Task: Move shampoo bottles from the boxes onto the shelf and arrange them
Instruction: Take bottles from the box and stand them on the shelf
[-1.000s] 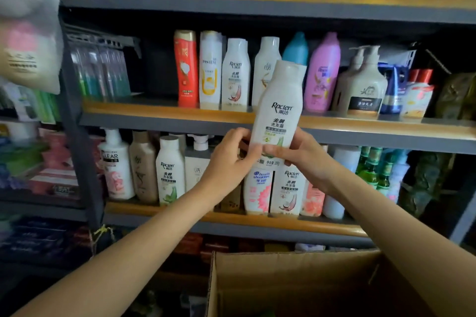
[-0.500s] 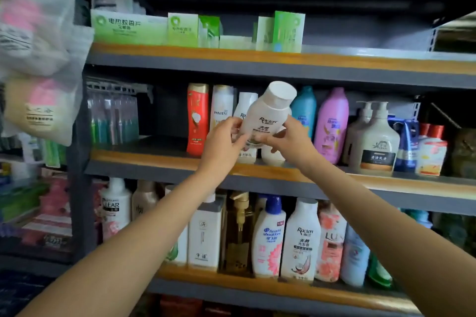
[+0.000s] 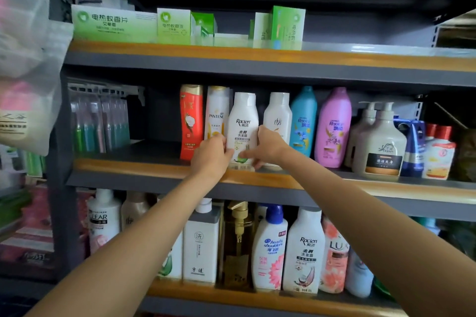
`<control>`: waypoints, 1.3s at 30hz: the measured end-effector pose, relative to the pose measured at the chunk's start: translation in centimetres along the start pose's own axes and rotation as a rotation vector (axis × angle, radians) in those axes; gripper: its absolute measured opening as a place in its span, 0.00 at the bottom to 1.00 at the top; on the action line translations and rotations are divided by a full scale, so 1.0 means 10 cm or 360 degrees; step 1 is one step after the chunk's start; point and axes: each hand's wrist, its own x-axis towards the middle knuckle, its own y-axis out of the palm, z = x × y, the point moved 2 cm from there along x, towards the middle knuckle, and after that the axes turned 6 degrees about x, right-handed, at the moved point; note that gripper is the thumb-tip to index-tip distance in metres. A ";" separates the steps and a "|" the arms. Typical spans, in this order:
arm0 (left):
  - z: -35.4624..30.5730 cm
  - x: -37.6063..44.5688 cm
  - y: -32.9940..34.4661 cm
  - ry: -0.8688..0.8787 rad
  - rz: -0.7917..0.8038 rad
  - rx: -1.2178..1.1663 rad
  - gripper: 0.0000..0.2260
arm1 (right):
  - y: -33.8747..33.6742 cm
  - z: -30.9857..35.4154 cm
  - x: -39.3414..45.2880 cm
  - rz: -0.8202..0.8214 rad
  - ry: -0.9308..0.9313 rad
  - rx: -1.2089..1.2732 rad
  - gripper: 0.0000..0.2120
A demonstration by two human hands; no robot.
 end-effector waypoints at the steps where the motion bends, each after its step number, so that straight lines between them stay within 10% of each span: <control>1: 0.00 0.02 0.00 -0.0004 0.0027 0.0060 0.09 | 0.02 0.00 0.00 0.0023 0.0012 -0.0085 0.14; 32: -0.06 0.17 0.07 -0.0025 -0.0041 0.0386 0.11 | 0.18 -0.07 0.26 -0.0388 0.0132 -0.0400 0.16; 39: -0.33 -0.60 -0.01 0.0732 -0.0590 0.0005 0.07 | -0.02 -0.05 -0.56 -0.0888 -0.0522 -0.0054 0.11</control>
